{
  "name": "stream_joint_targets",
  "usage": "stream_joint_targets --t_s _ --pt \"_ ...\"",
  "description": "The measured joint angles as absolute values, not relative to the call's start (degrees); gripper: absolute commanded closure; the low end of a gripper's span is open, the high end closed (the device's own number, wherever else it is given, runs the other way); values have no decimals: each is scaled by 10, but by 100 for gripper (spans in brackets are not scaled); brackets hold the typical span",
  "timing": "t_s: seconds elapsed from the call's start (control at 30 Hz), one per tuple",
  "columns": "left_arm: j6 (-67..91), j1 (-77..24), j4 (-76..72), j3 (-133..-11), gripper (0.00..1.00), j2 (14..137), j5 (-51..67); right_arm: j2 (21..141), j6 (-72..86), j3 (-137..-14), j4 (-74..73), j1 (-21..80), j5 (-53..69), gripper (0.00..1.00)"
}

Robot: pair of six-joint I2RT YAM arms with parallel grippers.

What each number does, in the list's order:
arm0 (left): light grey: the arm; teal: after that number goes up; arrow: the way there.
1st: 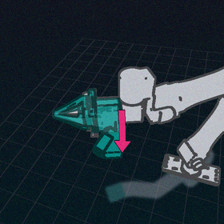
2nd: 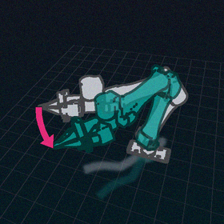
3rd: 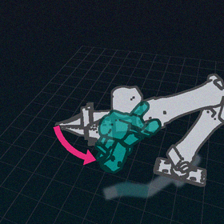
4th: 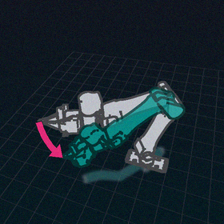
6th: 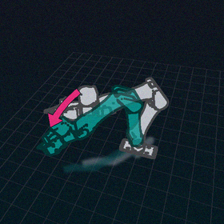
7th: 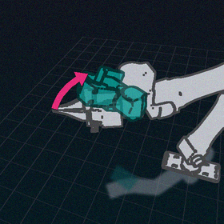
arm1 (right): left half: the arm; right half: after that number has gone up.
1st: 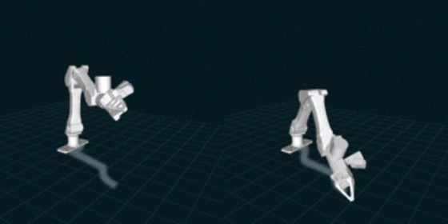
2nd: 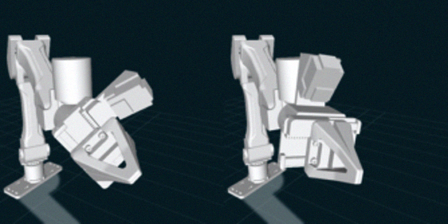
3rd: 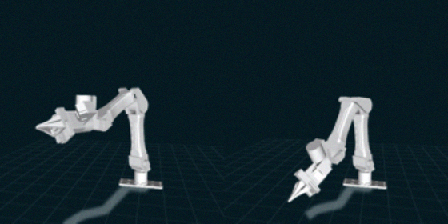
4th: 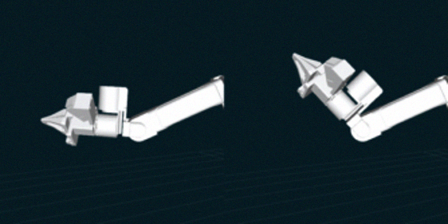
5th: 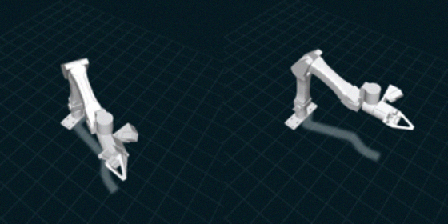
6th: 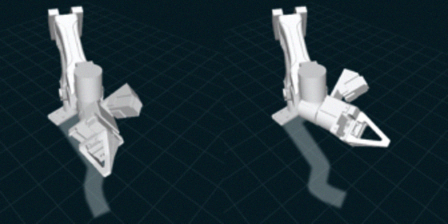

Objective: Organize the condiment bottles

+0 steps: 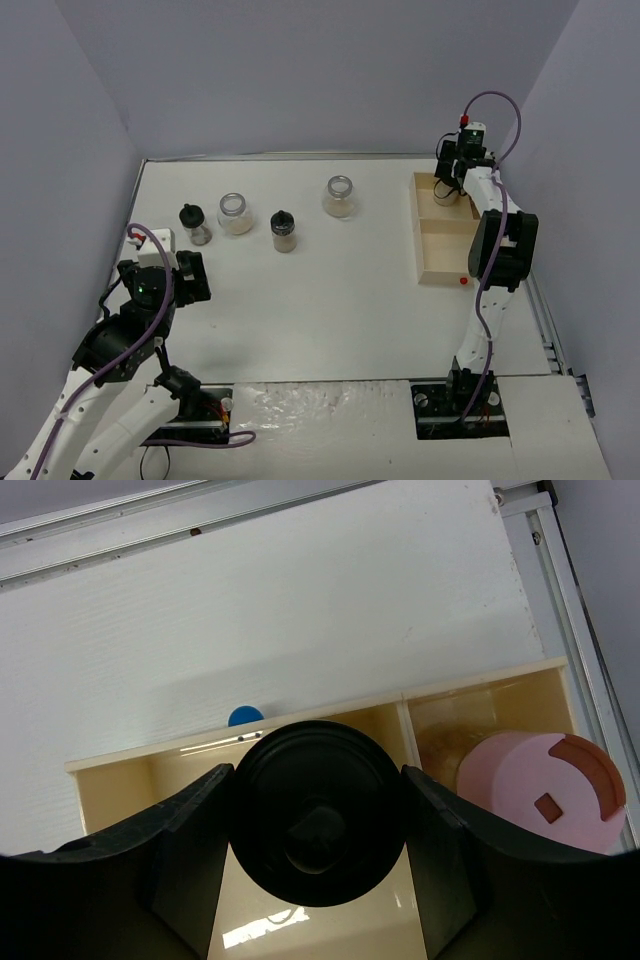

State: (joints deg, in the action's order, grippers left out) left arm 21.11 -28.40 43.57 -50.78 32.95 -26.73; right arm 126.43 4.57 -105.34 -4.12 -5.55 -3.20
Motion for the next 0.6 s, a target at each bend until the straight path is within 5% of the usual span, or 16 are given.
stream_joint_targets --t_s 0.1,0.2,0.33,0.43,0.6 --pt "211 -283 436 -508 3 329 -266 1264 46 -1053 -41 -60 -36 98" --pt "211 -281 435 -508 3 329 -264 1264 47 -1053 -40 -62 -37 83" --pt "211 -280 436 -508 3 330 -264 1265 48 -1053 -40 -64 -36 43" --pt "211 -280 435 -508 3 330 -264 1265 49 -1052 -38 -64 -35 23" --pt "211 -280 435 -508 3 333 -263 1264 50 -1051 -28 -67 -24 6"
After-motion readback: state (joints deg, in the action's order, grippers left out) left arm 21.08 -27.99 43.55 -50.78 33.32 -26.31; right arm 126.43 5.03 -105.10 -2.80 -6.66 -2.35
